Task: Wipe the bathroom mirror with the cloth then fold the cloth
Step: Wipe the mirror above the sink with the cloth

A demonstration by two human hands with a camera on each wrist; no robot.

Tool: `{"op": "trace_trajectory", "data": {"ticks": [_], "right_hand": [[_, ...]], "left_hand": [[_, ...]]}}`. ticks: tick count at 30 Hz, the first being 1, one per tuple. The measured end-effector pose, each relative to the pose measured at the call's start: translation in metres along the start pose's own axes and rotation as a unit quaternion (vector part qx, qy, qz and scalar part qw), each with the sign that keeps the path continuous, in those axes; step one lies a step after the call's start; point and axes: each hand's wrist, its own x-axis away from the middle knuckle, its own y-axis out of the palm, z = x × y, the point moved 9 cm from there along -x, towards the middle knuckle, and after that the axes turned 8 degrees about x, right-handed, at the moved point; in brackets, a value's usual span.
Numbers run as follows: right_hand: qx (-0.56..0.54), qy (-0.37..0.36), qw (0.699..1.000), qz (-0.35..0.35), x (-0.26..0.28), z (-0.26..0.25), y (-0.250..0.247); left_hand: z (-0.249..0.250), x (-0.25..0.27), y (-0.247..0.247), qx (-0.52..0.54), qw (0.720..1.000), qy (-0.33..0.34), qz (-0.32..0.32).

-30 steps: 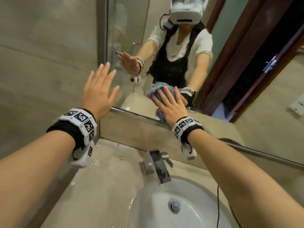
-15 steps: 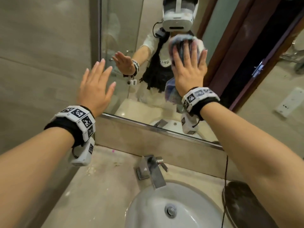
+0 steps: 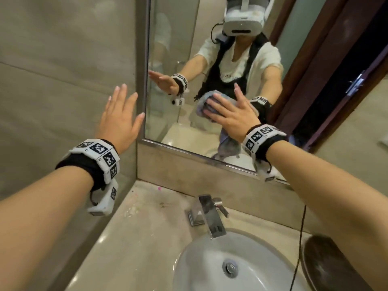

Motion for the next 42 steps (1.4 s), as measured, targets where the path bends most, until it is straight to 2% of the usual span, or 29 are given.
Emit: {"op": "trace_trajectory", "data": {"ticks": [3,9,12,14,16,18,19,20,21,23,24,26,28,31,33,35,38,42], "right_hand": [[0.079,0.079,0.992,0.051,-0.008,0.073,-0.050],[0.071,0.232,0.970,0.009,-0.008,0.173,-0.112],[0.042,0.339,0.940,0.008,-0.002,0.215,-0.136],[0.001,0.427,0.904,0.028,0.016,0.236,-0.139],[-0.055,0.532,0.844,0.046,0.045,0.247,-0.130],[-0.099,0.628,0.770,0.046,0.078,0.236,-0.110],[-0.119,0.658,0.743,0.036,0.089,0.222,-0.095],[-0.129,0.670,0.731,0.019,0.097,0.203,-0.077],[-0.131,0.665,0.735,-0.006,0.102,0.182,-0.062],[-0.123,0.610,0.782,-0.046,0.099,0.135,-0.038],[-0.104,0.558,0.821,-0.058,0.094,0.112,-0.027],[-0.043,0.410,0.907,-0.084,0.079,0.074,-0.011],[-0.002,0.270,0.955,-0.120,0.058,0.061,-0.008],[0.044,0.181,0.974,-0.131,0.010,0.085,-0.039],[0.060,0.158,0.979,-0.117,-0.038,0.111,-0.075],[0.073,0.200,0.974,-0.079,-0.079,0.143,-0.120],[0.068,0.257,0.962,-0.060,-0.127,0.192,-0.174],[0.014,0.362,0.932,-0.029,-0.156,0.267,-0.229]], "left_hand": [[0.015,-0.010,0.000,0.009,1.000,0.003,-0.004],[0.071,-0.054,-0.025,0.028,0.997,0.072,0.029],[0.106,-0.085,-0.046,0.031,0.992,0.112,0.052],[0.129,-0.102,-0.061,0.035,0.987,0.136,0.073],[0.152,-0.111,-0.072,0.037,0.982,0.161,0.089],[0.168,-0.116,-0.077,0.044,0.979,0.176,0.095],[0.172,-0.117,-0.079,0.051,0.978,0.177,0.101],[0.174,-0.117,-0.079,0.058,0.978,0.174,0.103],[0.175,-0.116,-0.078,0.066,0.978,0.169,0.102],[0.172,-0.112,-0.073,0.078,0.980,0.155,0.096],[0.169,-0.110,-0.070,0.080,0.981,0.152,0.090],[0.163,-0.105,-0.066,0.071,0.982,0.152,0.082],[0.154,-0.104,-0.068,0.061,0.983,0.150,0.082],[0.143,-0.114,-0.082,0.059,0.985,0.133,0.098],[0.141,-0.122,-0.097,0.055,0.984,0.130,0.113],[0.138,-0.133,-0.114,0.054,0.983,0.119,0.127],[0.132,-0.156,-0.147,0.049,0.980,0.102,0.164],[0.125,-0.187,-0.193,0.043,0.971,0.092,0.218]]}}
